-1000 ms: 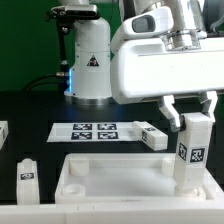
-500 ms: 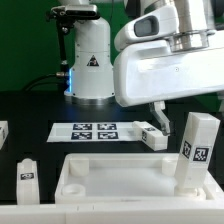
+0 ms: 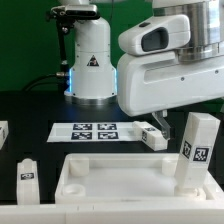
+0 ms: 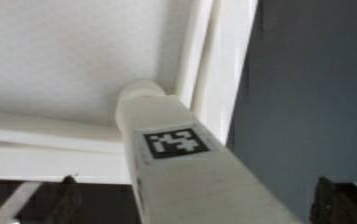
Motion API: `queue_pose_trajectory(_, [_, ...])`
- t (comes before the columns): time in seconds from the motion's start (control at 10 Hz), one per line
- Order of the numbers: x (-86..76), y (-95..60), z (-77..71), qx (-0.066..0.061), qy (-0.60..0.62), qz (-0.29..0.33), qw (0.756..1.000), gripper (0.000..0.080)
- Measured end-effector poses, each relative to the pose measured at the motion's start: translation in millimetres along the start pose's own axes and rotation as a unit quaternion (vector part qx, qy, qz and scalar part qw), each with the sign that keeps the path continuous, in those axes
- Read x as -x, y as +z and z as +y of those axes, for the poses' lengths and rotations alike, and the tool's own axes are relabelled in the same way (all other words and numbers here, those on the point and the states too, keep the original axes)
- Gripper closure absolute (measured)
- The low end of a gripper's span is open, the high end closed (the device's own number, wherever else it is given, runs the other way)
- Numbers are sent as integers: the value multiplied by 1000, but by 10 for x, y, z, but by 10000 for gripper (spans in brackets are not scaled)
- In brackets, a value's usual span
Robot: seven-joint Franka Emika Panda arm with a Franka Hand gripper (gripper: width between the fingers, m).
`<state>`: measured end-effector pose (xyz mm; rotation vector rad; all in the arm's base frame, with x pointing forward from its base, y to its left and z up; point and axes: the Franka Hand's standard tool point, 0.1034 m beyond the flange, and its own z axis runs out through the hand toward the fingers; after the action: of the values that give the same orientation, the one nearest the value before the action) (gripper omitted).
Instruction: Assemble desk
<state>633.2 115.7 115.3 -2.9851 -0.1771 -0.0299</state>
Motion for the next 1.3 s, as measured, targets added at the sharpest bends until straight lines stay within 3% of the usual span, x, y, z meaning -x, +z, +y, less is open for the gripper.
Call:
queue_pose_trajectory(0.1, [0, 0, -4, 0, 3, 0, 1000, 176])
queue_pose_trajectory(0.3, [3, 2, 26, 2, 82, 0, 997, 494])
queue_pose_trajectory(0.5, [5, 3, 46, 2, 146, 0, 989, 498])
queue_pose_trajectory(0.7, [11, 18, 95, 0, 264, 27, 964, 508])
queue_pose_trajectory(0.9, [75, 49, 3, -6, 410, 35, 911, 509])
queue_pose_trajectory(1.0, [84, 67, -59, -21, 510, 29, 860, 509])
queue_pose_trajectory(1.1, [83, 78, -99, -32, 558, 25, 829, 509])
queue_pose_trajectory(1.3, [78, 77, -86, -37, 561, 23, 827, 509])
